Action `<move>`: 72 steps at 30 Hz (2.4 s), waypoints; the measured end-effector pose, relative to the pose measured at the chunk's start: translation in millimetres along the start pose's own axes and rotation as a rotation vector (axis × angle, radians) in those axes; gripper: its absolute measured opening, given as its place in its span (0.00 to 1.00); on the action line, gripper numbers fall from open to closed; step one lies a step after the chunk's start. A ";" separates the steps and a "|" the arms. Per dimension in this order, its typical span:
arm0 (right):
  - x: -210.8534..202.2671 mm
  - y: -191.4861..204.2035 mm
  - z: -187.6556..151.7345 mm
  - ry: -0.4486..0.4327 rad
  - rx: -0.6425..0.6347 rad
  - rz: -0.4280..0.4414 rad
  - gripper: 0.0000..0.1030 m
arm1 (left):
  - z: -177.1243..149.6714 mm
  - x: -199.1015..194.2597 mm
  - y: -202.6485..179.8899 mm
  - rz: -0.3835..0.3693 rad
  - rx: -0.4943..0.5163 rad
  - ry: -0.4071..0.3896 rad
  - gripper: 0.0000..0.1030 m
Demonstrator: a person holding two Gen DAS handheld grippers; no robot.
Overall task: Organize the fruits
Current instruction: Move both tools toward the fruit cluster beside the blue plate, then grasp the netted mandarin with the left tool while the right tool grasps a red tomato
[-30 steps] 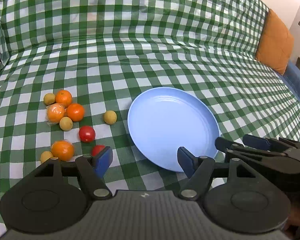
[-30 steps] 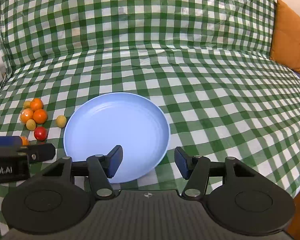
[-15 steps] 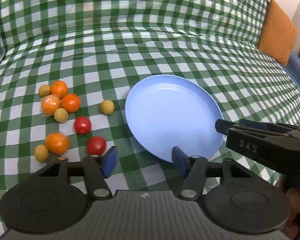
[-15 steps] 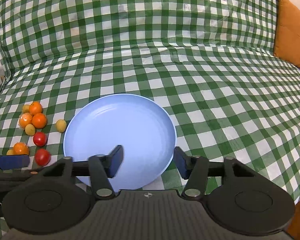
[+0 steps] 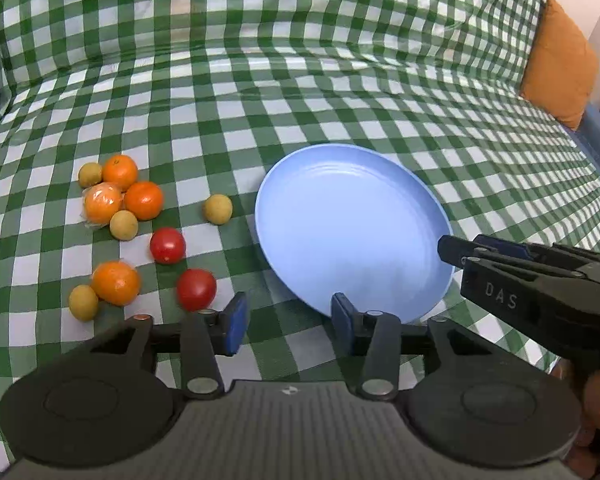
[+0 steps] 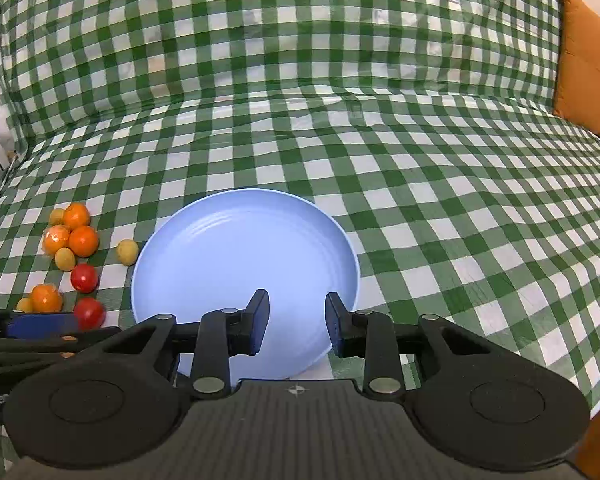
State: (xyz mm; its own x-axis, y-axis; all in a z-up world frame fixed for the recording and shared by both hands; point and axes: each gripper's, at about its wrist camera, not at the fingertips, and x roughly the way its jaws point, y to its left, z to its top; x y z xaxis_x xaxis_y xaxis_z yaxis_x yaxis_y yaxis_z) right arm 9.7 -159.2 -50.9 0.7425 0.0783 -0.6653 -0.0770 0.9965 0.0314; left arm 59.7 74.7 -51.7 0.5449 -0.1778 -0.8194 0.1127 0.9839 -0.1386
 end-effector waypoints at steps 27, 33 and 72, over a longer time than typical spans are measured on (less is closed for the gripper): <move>2.5 -11.3 5.1 0.041 0.061 -0.008 0.66 | 9.3 -3.4 -5.1 0.047 -0.025 0.002 1.00; 2.5 -10.4 5.3 0.039 0.045 -0.011 0.64 | 5.8 -9.5 -9.9 0.044 0.006 -0.032 0.91; 55.5 161.7 10.3 0.202 -0.430 0.434 0.46 | 47.5 27.6 162.5 -0.066 -0.166 0.228 0.52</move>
State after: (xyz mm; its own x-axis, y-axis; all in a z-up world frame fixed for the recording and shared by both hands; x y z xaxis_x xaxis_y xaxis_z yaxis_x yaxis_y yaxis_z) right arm 45.3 6.5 -75.1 0.4473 0.4234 -0.7878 -0.6336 0.7717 0.0550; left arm 132.5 228.9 -70.4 0.3375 -0.2520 -0.9070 -0.0057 0.9629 -0.2697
